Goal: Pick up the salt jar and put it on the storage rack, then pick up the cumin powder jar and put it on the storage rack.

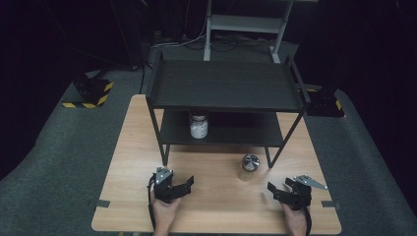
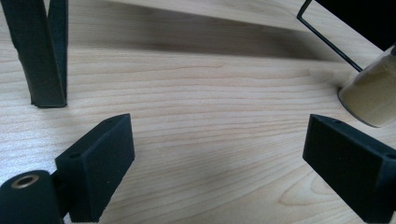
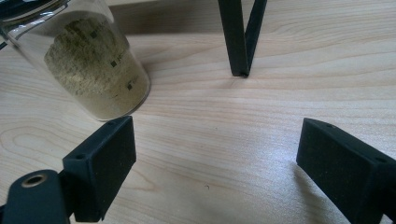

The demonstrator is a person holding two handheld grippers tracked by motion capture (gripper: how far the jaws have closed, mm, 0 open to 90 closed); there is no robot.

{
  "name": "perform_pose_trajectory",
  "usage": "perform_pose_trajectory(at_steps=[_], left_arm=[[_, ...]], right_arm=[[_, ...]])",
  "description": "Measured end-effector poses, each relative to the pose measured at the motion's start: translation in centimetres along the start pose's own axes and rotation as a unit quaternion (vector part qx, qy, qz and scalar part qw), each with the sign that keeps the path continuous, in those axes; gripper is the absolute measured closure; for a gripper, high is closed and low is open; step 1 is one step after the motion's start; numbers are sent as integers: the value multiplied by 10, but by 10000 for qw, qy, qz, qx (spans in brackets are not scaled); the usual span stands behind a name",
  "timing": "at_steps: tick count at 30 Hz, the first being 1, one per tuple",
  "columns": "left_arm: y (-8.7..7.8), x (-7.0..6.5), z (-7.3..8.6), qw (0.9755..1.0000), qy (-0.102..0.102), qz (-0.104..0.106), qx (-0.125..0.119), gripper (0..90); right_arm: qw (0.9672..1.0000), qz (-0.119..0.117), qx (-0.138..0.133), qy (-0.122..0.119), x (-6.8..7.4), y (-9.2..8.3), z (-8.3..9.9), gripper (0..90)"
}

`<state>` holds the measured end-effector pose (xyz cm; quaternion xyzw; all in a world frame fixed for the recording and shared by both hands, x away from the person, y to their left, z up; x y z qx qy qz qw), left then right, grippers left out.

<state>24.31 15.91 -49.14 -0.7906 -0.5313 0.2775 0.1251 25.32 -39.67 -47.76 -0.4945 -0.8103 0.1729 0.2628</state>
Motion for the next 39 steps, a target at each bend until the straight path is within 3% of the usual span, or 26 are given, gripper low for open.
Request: perform_pose_trajectory(at_steps=[28, 39], left_arm=[[1, 1, -1, 10000, -64, -3, 36, 94], [0, 2, -1, 10000, -72, 11, 20, 94]], right_arm=[[9999, -23, 109, -21, 0, 2, -4, 98], [9989, -120, 328, -311, 7, 4, -7, 83]])
Point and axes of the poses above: each handheld gripper's, and its own axes: y roughly forward along the jaws, z roughly out of its underside, x roughly to its left, the point moved 1 cm from there along y, roughly forward along the jaws, and after that the axes turned 2 degrees about -z, right-handed, at the moved point
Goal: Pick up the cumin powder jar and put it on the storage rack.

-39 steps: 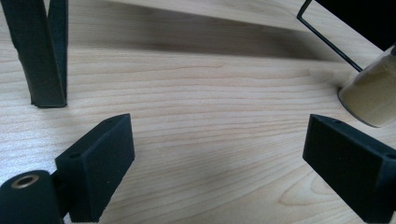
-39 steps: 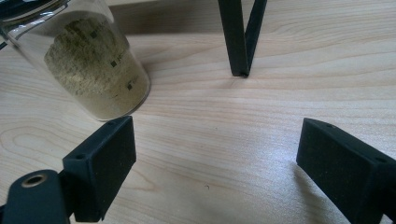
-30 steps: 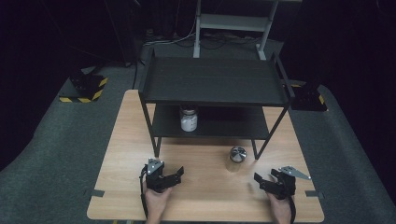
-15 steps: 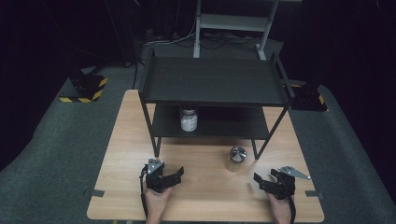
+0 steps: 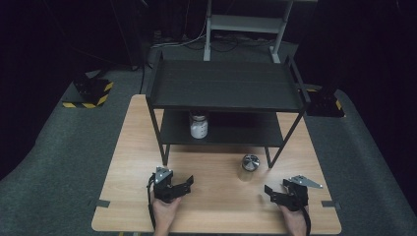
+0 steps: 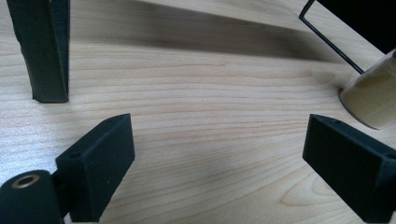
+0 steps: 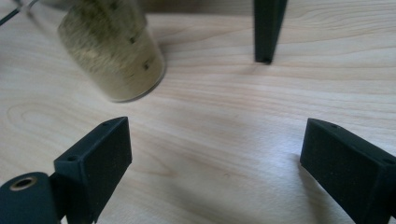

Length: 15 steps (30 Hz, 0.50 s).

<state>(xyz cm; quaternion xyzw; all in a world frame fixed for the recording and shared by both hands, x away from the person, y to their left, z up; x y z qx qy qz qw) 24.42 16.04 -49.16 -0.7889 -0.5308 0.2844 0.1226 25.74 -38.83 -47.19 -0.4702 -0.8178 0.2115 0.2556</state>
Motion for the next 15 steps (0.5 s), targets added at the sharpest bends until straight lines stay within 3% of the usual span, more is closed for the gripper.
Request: perform_pose_trajectory(at_steps=[15], left_arm=[[0, 1, 1, 10000, -9, 25, -22, 94]], right_arm=[[9980, -191, 268, -546, 25, 8, -5, 67]])
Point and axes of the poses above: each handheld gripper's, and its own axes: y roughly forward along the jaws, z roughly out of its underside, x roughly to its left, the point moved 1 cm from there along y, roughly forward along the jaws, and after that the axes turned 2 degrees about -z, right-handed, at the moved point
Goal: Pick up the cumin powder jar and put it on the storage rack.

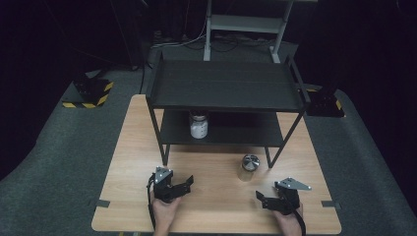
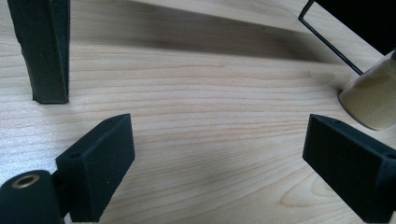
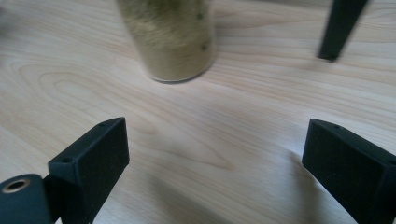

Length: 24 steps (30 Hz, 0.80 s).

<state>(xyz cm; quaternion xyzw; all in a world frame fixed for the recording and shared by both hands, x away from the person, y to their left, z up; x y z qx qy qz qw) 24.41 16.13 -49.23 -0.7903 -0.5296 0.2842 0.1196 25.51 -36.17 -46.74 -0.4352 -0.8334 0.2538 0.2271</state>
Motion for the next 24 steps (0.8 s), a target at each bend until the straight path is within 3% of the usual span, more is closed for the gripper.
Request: perform_pose_trajectory(at_steps=[8, 24], left_arm=[[-1, 1, 1, 10000, -8, 11, -35, 94], [-1, 1, 2, 10000, -21, 13, -66, 96]], right_arm=[[9997, -84, 106, -202, 16, 12, -13, 65], [9995, 19, 162, -255, 37, 44, -42, 62]])
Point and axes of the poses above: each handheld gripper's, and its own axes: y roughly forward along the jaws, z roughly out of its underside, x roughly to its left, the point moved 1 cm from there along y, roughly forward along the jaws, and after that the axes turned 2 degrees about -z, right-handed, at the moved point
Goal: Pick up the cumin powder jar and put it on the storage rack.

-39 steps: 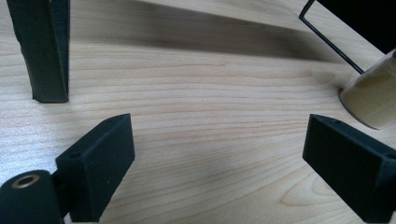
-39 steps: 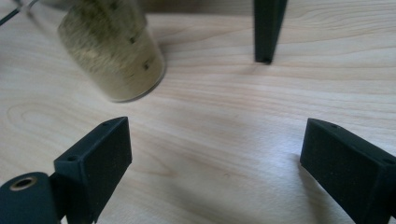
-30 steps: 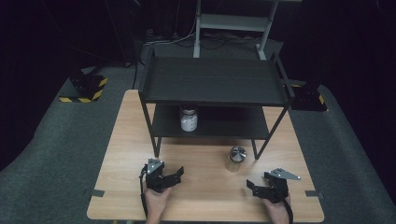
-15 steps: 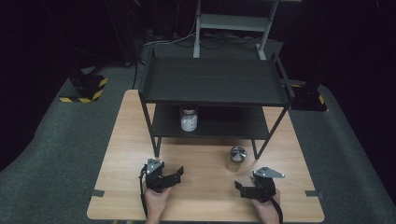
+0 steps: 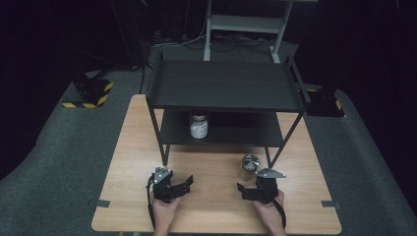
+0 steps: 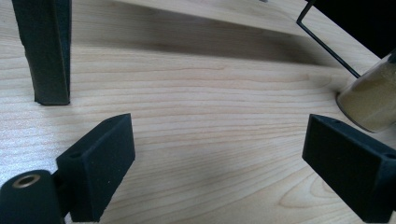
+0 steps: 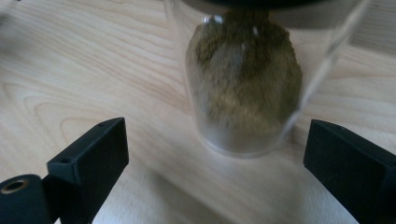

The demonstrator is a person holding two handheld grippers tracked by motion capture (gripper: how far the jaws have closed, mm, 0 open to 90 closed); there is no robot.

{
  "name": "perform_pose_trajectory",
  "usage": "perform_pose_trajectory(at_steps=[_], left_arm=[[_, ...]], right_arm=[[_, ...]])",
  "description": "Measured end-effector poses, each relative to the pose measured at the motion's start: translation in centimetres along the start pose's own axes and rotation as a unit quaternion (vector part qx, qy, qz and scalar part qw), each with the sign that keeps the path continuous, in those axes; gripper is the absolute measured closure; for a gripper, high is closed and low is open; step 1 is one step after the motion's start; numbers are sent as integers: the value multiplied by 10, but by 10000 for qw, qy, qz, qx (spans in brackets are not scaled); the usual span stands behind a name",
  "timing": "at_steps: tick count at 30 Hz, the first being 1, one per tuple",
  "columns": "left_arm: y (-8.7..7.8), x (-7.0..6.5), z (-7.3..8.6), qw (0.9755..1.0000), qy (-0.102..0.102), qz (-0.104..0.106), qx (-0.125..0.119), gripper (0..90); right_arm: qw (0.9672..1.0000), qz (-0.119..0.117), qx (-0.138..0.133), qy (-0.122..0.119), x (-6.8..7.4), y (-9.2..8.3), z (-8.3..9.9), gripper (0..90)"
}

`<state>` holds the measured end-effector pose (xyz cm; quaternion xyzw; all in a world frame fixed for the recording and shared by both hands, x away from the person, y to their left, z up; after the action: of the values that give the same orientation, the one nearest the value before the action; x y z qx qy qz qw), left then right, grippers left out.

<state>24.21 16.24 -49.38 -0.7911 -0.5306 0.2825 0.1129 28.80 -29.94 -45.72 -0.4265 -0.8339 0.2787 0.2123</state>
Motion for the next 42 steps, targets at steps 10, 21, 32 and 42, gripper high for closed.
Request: perform_pose_trajectory(at_steps=[10, 21, 32, 42], left_arm=[[0, 0, 0, 10000, -6, 2, -5, 96], [0, 0, 0, 10000, 1, 9, -1, 96], [0, 0, 0, 10000, 10, 10, 6, 96], [0, 0, 0, 10000, 4, 10, -7, 96]], right_arm=[[9997, 221, -99, 42, 6, 13, -11, 79], [9991, 374, -178, 17, 9, 23, -18, 109], [9983, 534, -239, 32, 11, 30, -20, 135], [9979, 562, -331, 43, 12, 33, -20, 187]])
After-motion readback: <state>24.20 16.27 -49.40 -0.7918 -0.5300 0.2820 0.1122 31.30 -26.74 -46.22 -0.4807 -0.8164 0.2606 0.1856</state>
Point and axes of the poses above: each handheld gripper's, and its own axes: y roughly forward along the jaws, z roughly out of its underside, x roughly to its left, the point moved 1 cm from there along y, roughly forward along the jaws, and after that the axes turned 2 degrees about -z, right-handed, at the moved point
